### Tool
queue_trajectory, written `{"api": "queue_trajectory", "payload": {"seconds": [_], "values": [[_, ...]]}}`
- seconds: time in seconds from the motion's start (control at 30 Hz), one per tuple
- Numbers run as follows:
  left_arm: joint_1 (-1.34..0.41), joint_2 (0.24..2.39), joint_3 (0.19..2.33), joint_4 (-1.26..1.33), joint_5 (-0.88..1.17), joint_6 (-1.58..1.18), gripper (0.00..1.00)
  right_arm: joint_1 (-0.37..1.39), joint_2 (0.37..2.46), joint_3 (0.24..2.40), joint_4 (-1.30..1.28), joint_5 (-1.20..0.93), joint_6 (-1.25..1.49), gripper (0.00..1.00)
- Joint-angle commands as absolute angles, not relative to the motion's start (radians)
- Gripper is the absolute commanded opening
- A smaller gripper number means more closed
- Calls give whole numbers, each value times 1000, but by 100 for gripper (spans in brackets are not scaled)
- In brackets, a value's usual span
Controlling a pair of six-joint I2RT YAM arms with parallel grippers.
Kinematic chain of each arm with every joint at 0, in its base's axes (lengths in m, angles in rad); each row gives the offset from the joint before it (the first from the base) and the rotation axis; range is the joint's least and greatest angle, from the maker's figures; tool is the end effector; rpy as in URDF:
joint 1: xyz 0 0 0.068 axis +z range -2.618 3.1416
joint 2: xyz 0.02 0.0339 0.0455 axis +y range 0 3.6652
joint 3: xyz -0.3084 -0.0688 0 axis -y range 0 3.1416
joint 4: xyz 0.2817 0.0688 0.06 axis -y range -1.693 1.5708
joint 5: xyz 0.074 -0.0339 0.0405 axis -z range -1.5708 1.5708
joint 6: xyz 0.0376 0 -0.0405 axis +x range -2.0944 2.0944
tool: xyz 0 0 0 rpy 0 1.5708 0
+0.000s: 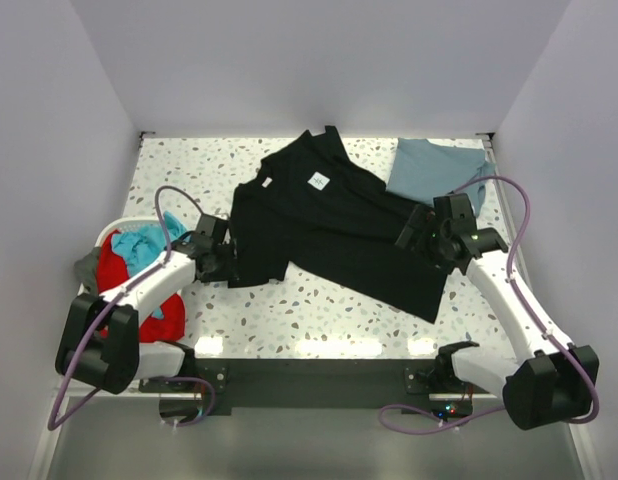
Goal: Fold and stack the t-shirts
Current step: Fold the tshirt
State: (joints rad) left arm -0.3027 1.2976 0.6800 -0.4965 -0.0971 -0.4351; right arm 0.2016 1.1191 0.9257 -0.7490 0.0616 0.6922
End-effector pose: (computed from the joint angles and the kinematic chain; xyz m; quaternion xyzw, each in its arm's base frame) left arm 0.2400 -0.0711 0.1962 -0.0753 0.9700 -0.0374 0.2279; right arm 0.2346 0.0456 0.3055 0.2401 0.9198 0.1071 0.2912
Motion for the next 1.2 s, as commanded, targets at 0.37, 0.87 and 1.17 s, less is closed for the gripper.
{"api": "queue_trajectory", "payload": {"seconds": [0.37,0.87,1.17], "values": [[-321,1384,666,-453,-74,-459,46,196,1063,894,-762,64,700,99],[-333,1416,624,-385,-22,-491,0,198,1038,824,-762,75,715,99],[-201,1373,732,-384,50,-482,0,198,1092,667,-712,54,772,99]]}}
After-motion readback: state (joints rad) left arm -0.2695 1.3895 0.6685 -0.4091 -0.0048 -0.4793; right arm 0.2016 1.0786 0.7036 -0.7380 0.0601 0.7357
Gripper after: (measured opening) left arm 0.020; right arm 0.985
